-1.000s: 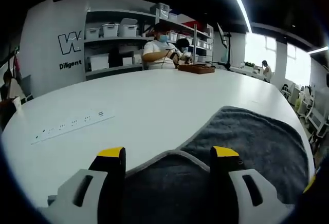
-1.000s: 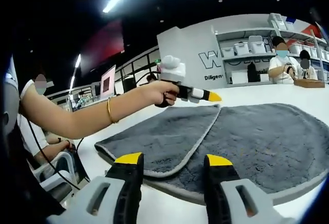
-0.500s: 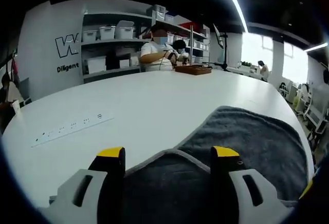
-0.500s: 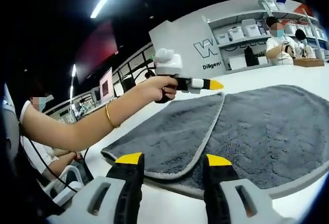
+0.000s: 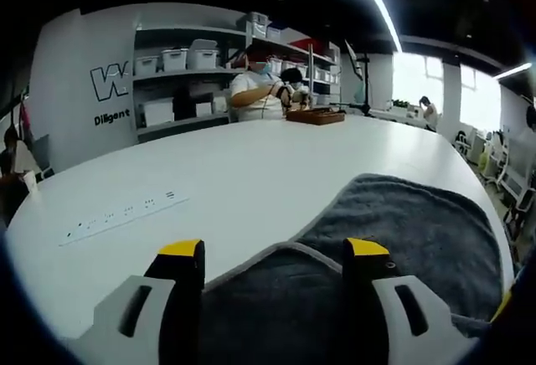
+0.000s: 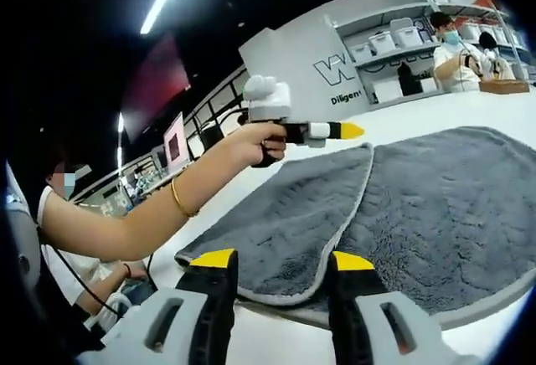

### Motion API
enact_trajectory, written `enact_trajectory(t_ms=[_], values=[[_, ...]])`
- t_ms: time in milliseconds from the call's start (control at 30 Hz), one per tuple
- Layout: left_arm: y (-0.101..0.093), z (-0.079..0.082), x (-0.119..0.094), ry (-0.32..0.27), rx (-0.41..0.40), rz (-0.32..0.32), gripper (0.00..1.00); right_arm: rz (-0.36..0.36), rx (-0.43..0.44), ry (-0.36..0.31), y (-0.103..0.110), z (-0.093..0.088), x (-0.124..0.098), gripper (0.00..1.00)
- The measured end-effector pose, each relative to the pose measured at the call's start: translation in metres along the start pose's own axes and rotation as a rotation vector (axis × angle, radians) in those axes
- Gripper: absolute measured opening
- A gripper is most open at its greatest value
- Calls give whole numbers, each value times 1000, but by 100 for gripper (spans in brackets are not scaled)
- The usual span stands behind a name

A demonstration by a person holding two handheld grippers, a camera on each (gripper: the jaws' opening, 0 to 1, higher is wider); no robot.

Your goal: Open the folded towel by lifting each exposed corner and separating the folded layers until the towel lies flat within the target outline without major curled edges

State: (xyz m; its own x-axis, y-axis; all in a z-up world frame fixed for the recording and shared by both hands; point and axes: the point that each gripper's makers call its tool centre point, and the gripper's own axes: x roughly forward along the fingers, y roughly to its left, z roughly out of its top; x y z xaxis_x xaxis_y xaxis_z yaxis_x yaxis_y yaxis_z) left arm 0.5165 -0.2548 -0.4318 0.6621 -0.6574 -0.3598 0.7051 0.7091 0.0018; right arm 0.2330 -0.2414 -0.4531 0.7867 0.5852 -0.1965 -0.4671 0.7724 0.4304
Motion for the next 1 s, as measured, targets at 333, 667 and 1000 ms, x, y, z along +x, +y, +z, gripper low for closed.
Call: enact_trajectory(t_ms=[333, 667, 1000], values=[[6, 1, -7, -12, -12, -3, 65, -15, -97, 36, 1, -8, 6, 16], [8, -2, -13, -19, -64, -30, 65, -13, -220, 21, 4, -3, 14, 0], [1, 2, -17, -32, -165, -101, 67, 37, -356, -9, 26, 5, 25, 0]])
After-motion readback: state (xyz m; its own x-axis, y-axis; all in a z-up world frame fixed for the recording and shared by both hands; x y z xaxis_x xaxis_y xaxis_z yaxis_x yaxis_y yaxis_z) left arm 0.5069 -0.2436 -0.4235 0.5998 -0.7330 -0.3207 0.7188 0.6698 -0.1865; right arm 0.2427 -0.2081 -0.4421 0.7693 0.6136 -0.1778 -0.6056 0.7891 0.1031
